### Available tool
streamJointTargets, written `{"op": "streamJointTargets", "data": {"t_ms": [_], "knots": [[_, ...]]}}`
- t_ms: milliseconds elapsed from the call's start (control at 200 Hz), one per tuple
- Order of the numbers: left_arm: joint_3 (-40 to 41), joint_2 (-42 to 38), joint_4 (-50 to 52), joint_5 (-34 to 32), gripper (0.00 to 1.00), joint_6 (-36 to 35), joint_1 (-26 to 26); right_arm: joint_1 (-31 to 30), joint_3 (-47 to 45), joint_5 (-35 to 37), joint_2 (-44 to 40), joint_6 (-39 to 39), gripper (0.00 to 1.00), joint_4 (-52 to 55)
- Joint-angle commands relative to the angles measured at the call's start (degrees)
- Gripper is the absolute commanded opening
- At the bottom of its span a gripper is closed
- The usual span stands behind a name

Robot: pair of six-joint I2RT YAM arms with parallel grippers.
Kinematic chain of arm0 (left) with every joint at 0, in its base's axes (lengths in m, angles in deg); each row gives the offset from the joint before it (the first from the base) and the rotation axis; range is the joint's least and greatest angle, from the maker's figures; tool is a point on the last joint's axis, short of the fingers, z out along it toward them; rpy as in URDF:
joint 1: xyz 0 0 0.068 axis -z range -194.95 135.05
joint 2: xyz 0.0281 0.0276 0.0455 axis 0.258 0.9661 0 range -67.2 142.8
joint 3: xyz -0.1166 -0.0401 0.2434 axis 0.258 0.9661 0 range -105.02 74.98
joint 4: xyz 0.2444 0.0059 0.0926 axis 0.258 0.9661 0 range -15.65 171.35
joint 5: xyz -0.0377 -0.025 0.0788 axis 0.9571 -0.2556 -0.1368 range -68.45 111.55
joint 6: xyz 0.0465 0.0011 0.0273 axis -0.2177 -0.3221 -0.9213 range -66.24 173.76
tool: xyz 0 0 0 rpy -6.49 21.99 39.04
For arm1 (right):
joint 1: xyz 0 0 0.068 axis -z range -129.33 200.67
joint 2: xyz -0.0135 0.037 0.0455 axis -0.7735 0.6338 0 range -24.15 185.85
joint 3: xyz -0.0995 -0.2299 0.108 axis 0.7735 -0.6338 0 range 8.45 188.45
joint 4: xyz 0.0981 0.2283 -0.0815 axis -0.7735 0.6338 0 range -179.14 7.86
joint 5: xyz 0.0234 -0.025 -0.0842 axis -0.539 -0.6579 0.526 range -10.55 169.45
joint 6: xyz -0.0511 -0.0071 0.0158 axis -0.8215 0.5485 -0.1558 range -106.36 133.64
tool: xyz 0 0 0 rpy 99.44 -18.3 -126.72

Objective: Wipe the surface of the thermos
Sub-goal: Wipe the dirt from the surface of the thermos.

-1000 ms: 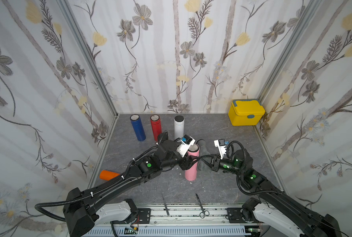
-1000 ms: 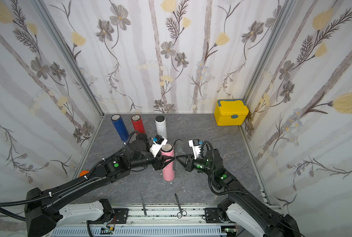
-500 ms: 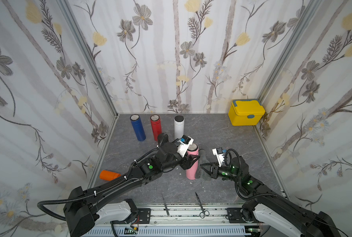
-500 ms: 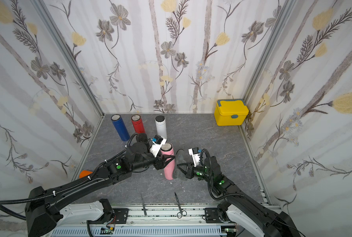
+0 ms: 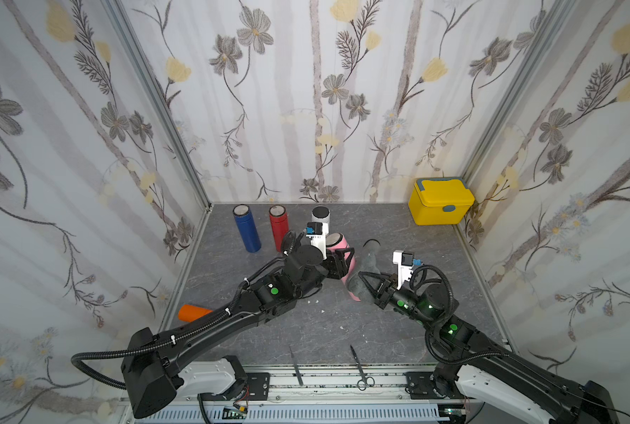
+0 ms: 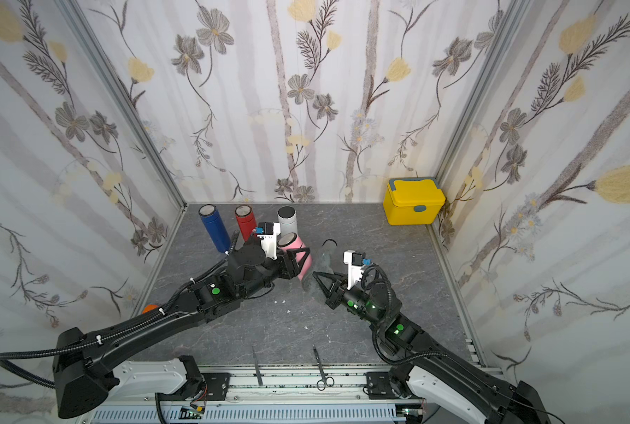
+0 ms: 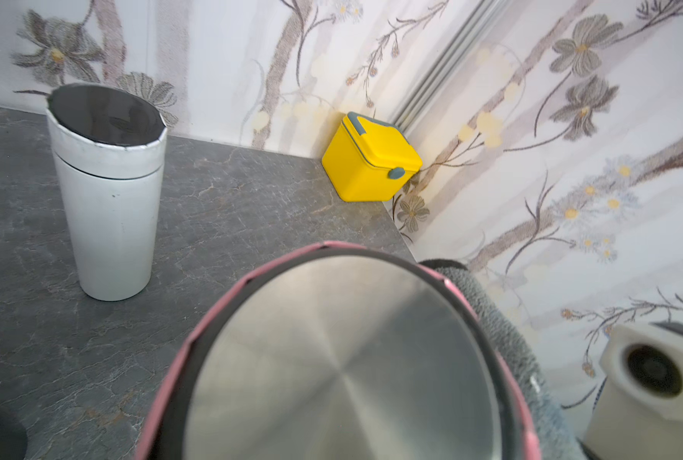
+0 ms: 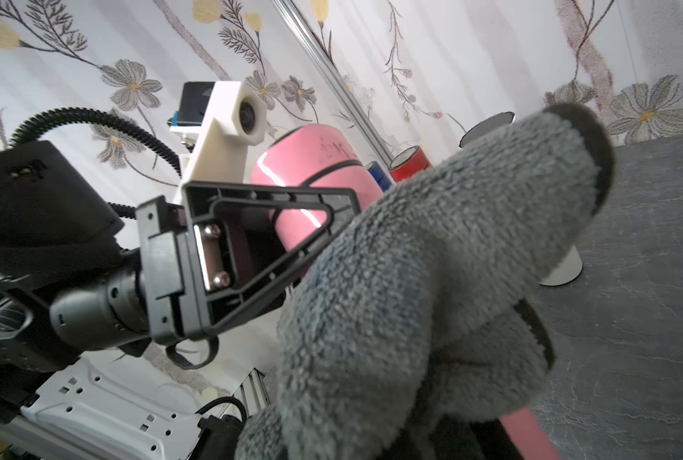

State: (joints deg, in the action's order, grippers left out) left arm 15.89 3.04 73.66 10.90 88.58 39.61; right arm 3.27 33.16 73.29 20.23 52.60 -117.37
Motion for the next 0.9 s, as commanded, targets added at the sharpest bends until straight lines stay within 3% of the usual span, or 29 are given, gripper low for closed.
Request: {"op": "streamJointTargets", "data": {"t_ms": [0, 190, 390, 640, 769, 894], "knots": [[-1.96, 0.41, -0.83, -3.77, 0.0, 4.52, 1.31, -4.17, -0.94, 10.44, 1.08, -0.62, 0.0, -7.54], [-1.31, 1.66, -3.09, -4.63, 0.0, 6.04, 3.21, -10.35, 2.47, 23.19, 4.41, -3.8, 0.0, -7.05], [-0.94, 1.44, -3.89, -5.87, 0.0, 5.68, 3.71, -10.87, 2.73, 29.15, 8.19, -0.48, 0.0, -2.34], [-1.51, -1.23, -1.54, -10.0, 0.0, 1.96, 2.93, -11.89, -6.78, 29.53, 2.22, 8.34, 0.0, 7.22], [-0.81, -1.59, -2.86, -9.77, 0.0, 0.66, 2.39, -11.93, -7.63, 29.09, -2.19, 7.0, 0.0, 7.56], [-0.45, -0.54, -4.41, -8.78, 0.0, 1.64, 2.3, -12.32, -3.37, 25.73, -1.11, 1.69, 0.0, 3.8]]}}
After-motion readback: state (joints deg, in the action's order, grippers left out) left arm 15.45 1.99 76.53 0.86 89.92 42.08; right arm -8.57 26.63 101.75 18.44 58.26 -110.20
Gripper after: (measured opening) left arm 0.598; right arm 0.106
